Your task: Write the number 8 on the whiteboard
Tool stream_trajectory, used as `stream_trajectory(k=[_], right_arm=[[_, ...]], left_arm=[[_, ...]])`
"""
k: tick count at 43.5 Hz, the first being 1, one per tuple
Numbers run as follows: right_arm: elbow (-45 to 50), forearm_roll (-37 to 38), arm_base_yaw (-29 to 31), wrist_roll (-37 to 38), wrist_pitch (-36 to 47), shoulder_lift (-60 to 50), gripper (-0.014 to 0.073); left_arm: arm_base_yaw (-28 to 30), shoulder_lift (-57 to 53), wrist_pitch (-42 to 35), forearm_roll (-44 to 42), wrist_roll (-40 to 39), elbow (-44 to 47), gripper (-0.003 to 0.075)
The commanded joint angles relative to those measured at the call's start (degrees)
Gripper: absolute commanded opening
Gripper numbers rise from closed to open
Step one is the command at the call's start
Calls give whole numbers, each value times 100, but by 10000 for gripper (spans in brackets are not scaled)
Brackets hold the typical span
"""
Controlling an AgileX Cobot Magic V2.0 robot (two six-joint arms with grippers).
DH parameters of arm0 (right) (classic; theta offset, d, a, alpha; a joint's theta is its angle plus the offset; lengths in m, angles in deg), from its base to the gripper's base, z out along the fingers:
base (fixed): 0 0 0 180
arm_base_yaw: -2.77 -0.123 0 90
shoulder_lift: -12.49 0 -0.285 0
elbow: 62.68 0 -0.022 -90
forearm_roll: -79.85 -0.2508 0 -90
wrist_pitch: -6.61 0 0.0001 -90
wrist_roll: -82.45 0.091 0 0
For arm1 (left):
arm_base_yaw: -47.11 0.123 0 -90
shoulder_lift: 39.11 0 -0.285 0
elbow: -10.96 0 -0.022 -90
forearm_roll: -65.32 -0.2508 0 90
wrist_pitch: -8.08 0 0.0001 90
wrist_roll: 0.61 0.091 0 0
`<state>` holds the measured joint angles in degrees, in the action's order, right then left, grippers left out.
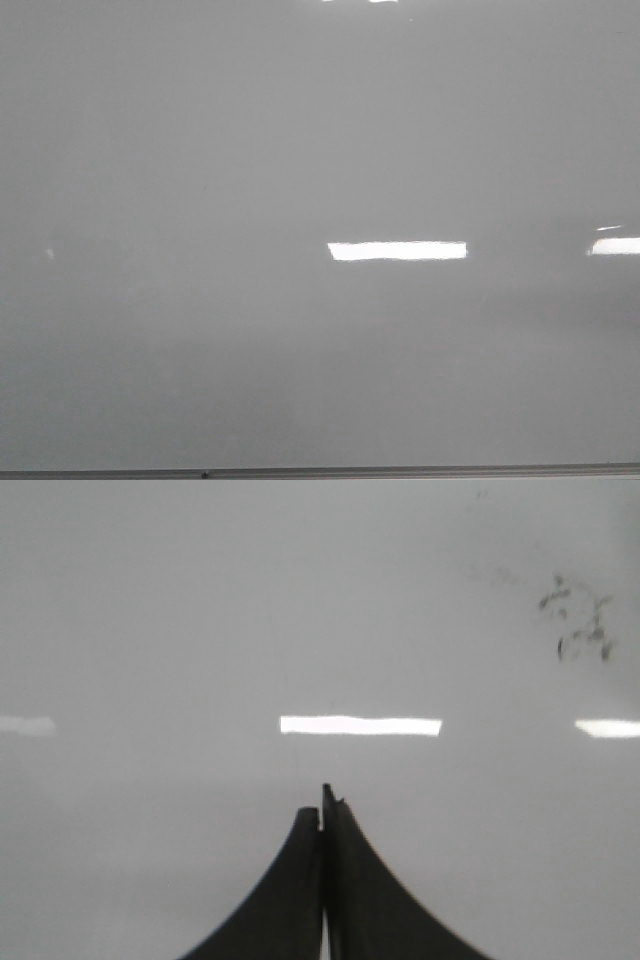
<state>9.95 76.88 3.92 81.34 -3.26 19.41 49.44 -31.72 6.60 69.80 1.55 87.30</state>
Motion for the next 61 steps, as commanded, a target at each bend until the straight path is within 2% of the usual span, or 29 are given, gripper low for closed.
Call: stream_trajectory(k=[1, 8, 15, 24, 27, 31, 32, 34, 36, 38, 41, 43, 51, 61], right_arm=[[-894, 62, 1, -1, 10, -1, -60], [-2086, 62, 1, -1, -968, 765, -60], [-2677, 62, 1, -1, -1155, 1803, -60], [-2730, 28, 1, -1, -927, 2482, -57], [-2698, 28, 1, -1, -940, 2556, -27], [-2644, 28, 1, -1, -940, 2605, 100], [-2627, 28, 1, -1, -940, 2605, 179], [-2620, 28, 1, -1, -966, 2605, 268], [-2620, 28, 1, -1, -1007, 2605, 390], [-2620, 28, 1, -1, -1021, 2605, 461], [-2620, 28, 1, -1, -1025, 2600, 549], [-2620, 28, 1, -1, -1025, 2600, 570], [-2620, 28, 1, -1, -1012, 2600, 573], [-2620, 28, -21, -1, -920, 2600, 573]], left_arm=[[1, 59, -359, -102, -39, -583, -21], [1, 765, 441, -287, -39, -1413, -21], [1, 1762, 976, -287, -39, -1898, -21], [1, 2560, 601, -287, -39, -2013, -20], [1, 2615, 558, -287, -39, -2013, -6], [1, 2614, 548, -287, -39, -2013, 96], [1, 2614, 560, -287, -39, -2013, 169], [1, 2614, 560, -287, -39, -2013, 260], [1, 2614, 560, -287, -39, -2013, 398], [1, 2614, 548, -287, -39, -2013, 502], [1, 2614, 448, -287, -39, -2013, 596], [1, 2614, 408, -219, -39, -2013, 621], [1, 2778, 406, -205, -39, -2042, 619], [378, 4469, 1110, 232, -51, -2961, 619]])
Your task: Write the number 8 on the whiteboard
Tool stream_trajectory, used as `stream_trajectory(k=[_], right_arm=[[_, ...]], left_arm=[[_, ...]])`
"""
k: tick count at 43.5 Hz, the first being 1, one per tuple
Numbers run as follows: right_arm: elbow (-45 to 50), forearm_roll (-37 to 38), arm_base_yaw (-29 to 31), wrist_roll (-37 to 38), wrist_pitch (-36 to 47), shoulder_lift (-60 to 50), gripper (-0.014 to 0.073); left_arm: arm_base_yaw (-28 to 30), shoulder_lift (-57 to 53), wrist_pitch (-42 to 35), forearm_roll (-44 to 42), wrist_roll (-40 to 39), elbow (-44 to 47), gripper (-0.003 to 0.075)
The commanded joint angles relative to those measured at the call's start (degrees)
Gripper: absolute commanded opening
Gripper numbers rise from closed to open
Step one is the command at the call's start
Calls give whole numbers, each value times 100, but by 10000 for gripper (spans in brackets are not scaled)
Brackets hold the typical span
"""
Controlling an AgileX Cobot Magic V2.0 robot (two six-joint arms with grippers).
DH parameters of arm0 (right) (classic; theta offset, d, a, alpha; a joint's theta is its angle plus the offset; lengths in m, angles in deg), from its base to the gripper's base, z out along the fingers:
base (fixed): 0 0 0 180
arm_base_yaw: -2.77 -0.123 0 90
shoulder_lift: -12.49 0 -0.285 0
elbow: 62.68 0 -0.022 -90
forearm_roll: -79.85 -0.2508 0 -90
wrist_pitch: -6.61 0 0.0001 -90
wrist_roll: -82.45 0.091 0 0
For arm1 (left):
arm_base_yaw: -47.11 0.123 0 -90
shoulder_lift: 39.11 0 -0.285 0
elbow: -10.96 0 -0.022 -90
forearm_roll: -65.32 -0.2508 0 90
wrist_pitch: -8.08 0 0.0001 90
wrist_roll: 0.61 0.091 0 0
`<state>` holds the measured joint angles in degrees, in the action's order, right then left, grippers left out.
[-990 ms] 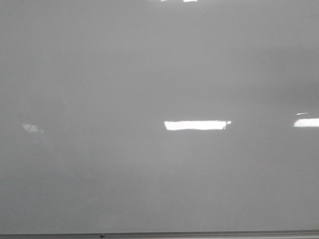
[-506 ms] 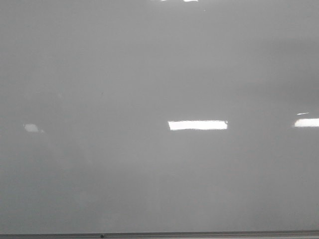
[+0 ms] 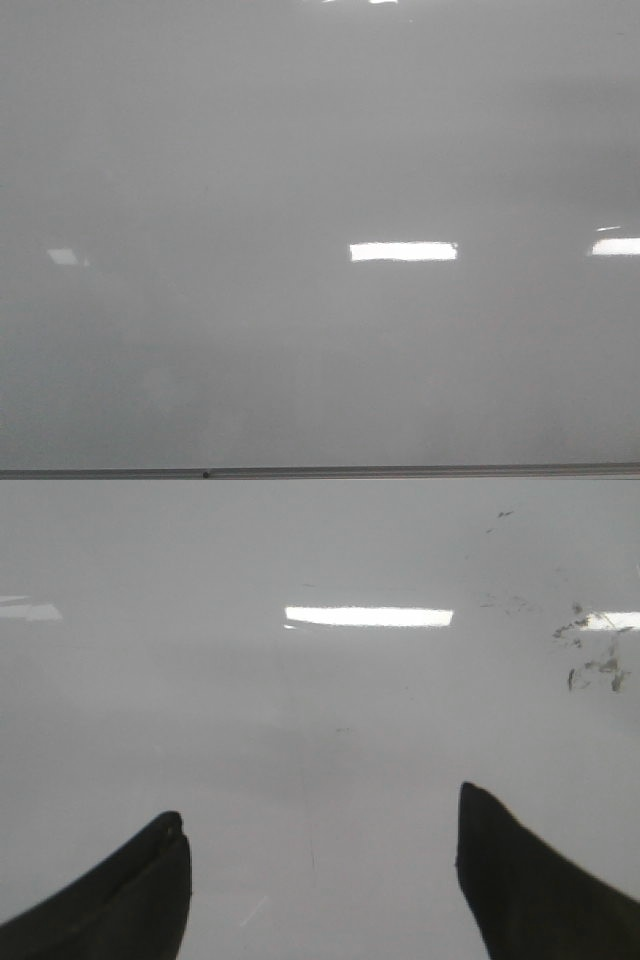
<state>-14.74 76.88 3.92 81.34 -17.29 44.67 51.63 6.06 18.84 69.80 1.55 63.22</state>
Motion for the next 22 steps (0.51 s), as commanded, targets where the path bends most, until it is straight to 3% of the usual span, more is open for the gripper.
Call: stream_trajectory(k=[1, 8, 22], right_arm=[[-151, 28, -28, -1, 484, 75, 573], [-151, 28, -39, -1, 484, 75, 573], [-151, 28, -39, -1, 484, 75, 573]], left_arm=[[209, 816, -86, 231, -51, -612, 619], [464, 1944, -39, 218, -51, -1032, 619], [286, 3643, -302, -144, 46, -1374, 618]])
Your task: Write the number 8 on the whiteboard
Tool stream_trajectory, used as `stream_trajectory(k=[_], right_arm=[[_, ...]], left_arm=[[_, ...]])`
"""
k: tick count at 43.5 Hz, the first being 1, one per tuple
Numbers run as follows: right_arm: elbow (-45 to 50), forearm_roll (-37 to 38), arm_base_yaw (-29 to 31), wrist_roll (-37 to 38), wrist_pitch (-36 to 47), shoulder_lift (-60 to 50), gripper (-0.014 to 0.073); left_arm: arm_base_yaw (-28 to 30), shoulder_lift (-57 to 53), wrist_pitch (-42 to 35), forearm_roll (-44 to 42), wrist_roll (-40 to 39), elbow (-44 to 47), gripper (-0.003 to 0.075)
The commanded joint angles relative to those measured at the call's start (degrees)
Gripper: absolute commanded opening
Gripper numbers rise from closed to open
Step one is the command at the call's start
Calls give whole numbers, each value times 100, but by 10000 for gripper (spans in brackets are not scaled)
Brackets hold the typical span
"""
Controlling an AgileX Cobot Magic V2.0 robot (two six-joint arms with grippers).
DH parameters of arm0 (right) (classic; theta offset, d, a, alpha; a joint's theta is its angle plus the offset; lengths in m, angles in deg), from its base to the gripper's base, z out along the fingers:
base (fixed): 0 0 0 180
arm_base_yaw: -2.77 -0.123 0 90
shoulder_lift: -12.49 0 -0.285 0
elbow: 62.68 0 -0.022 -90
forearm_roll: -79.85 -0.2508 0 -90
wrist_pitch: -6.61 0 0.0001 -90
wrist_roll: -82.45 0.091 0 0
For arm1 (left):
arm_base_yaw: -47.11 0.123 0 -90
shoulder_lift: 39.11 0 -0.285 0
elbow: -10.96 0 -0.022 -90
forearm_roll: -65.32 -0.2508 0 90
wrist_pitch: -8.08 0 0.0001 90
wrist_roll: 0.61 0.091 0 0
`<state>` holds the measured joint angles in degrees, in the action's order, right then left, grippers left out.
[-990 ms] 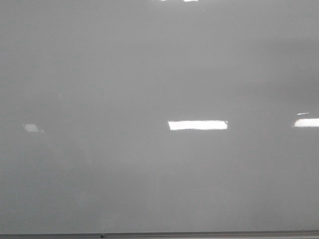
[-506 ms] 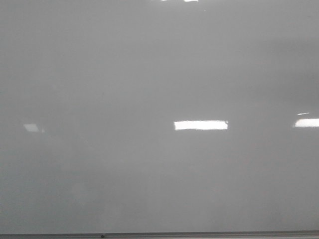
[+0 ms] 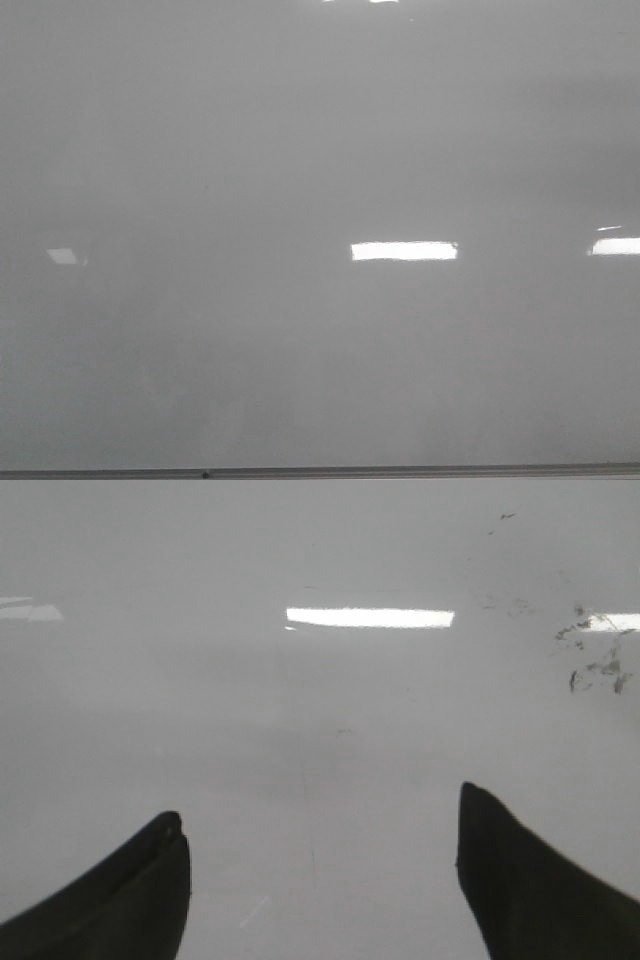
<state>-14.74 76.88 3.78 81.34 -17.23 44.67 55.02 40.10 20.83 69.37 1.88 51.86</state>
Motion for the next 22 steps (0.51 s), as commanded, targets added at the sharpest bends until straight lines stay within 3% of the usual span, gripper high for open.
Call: stream_trajectory(k=[1, 17, 22], right_arm=[[-151, 28, -25, -1, 479, 75, 573], [-151, 28, -25, -1, 479, 75, 573], [-151, 28, -25, -1, 479, 75, 573]], left_arm=[[-54, 322, -571, -100, 12, -237, 618], [-54, 1118, -1630, -100, 12, -246, 611], [-54, 1160, -1616, -100, 12, -246, 516]])
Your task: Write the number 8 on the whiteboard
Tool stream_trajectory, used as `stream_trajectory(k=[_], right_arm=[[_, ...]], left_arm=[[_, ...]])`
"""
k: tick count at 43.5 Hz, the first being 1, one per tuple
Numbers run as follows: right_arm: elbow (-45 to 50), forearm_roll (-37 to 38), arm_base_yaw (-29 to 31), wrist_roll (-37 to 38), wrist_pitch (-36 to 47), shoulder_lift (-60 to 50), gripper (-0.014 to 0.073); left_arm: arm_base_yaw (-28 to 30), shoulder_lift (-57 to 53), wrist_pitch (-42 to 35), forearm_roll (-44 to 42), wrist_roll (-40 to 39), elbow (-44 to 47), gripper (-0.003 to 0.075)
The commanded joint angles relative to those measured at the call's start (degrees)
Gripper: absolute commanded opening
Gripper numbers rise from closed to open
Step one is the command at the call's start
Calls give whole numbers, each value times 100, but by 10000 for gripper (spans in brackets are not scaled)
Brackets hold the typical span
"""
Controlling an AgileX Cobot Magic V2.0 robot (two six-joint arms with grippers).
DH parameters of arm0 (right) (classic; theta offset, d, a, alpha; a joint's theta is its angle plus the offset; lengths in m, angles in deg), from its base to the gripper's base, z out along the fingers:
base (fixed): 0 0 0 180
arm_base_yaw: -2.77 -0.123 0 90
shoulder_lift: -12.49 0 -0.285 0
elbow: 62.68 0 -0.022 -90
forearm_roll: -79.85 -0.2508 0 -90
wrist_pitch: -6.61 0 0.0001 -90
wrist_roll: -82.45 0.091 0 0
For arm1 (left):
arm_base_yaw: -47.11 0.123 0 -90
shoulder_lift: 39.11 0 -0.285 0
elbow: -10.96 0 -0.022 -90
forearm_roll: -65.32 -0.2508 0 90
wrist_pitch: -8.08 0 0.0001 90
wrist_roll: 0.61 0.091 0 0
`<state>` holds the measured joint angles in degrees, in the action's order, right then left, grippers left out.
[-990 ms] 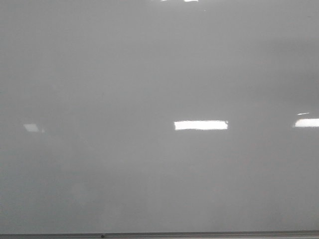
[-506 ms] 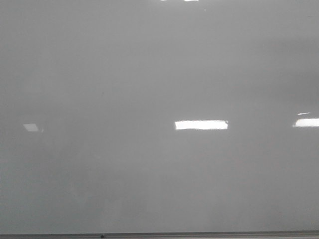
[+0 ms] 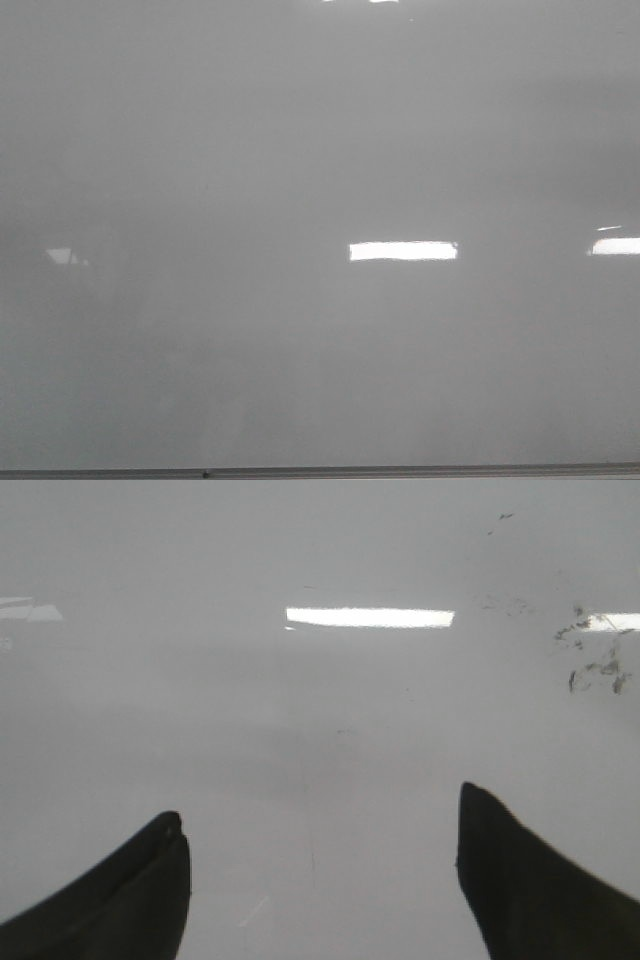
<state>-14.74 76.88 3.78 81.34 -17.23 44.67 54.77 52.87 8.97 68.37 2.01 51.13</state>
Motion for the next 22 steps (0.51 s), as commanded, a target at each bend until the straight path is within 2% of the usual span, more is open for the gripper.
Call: stream_trajectory(k=[1, 10, 17, 22], right_arm=[[-151, 28, -25, -1, 479, 75, 573], [-151, 28, -25, -1, 479, 75, 573], [-151, 28, -25, -1, 479, 75, 573], [-151, 28, -25, -1, 479, 75, 573]], left_arm=[[-28, -116, -417, -1, -1, -174, 488], [-28, -116, -415, -1, -1, -174, 182], [-28, -116, -352, -1, -1, -174, -8], [-28, -308, -120, -1, -1, -184, -21]])
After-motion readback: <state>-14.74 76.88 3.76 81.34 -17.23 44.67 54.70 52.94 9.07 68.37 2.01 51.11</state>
